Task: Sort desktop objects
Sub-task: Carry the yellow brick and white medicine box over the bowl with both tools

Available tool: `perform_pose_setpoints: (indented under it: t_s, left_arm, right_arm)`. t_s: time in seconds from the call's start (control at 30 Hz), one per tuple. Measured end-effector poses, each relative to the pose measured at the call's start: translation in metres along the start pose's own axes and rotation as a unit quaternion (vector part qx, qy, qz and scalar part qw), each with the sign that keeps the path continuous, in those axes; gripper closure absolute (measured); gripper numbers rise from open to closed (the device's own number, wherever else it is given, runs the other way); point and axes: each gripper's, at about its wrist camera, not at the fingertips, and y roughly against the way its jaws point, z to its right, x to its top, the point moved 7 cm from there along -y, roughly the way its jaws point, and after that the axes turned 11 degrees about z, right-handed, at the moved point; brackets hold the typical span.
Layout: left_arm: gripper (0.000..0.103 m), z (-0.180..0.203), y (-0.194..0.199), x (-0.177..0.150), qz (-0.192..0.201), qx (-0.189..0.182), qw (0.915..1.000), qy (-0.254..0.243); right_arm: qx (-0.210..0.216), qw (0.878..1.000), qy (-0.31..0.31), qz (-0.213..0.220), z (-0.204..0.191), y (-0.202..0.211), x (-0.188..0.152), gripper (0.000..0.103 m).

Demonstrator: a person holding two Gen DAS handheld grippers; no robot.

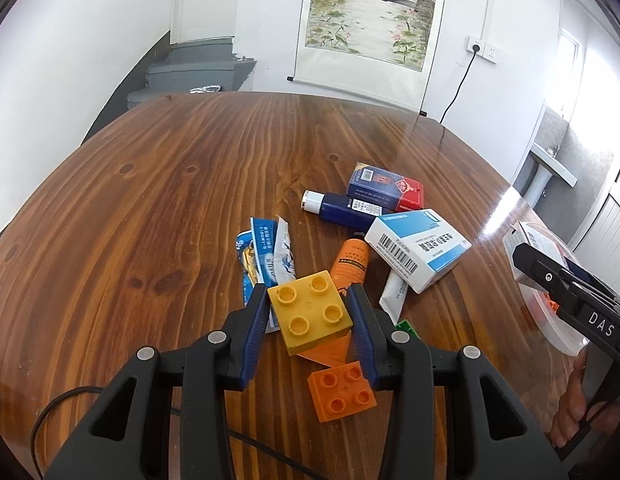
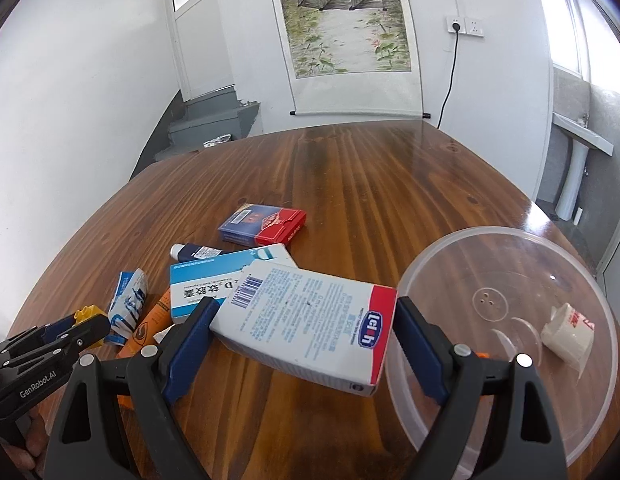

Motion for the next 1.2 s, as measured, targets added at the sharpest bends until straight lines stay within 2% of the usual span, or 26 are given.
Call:
perform_pose_setpoints:
  t_s: [0.2, 0.4, 0.73, 1.2]
  left_arm:
    - [0.06, 0.019, 0.005, 0.001, 0.003, -0.009, 0.9998, -0.017]
    - [0.06, 0.047, 0.006, 0.003, 0.003, -0.025, 0.9989, -0.039]
    - [0.06, 0.104, 0.01, 0.004, 0.004, -0.062, 0.9953, -0.074]
    - [0.06, 0.172, 0.014, 0.009, -0.002, -0.123, 0.9866, -0.107]
  right_arm:
    - [-0.03, 0.999, -0.007, 0.029, 0.025, 0.015, 0.007, 0.014]
    - [-0.056, 0.998, -0.018, 0.038, 0.055, 0.026, 0.005, 0.013]
    - [-0.129, 0.989, -0.051, 0.055, 0.113, 0.049, 0.004, 0.013]
    - [-0.165, 0.981, -0.091, 0.051, 0.154, 0.057, 0.0, 0.013]
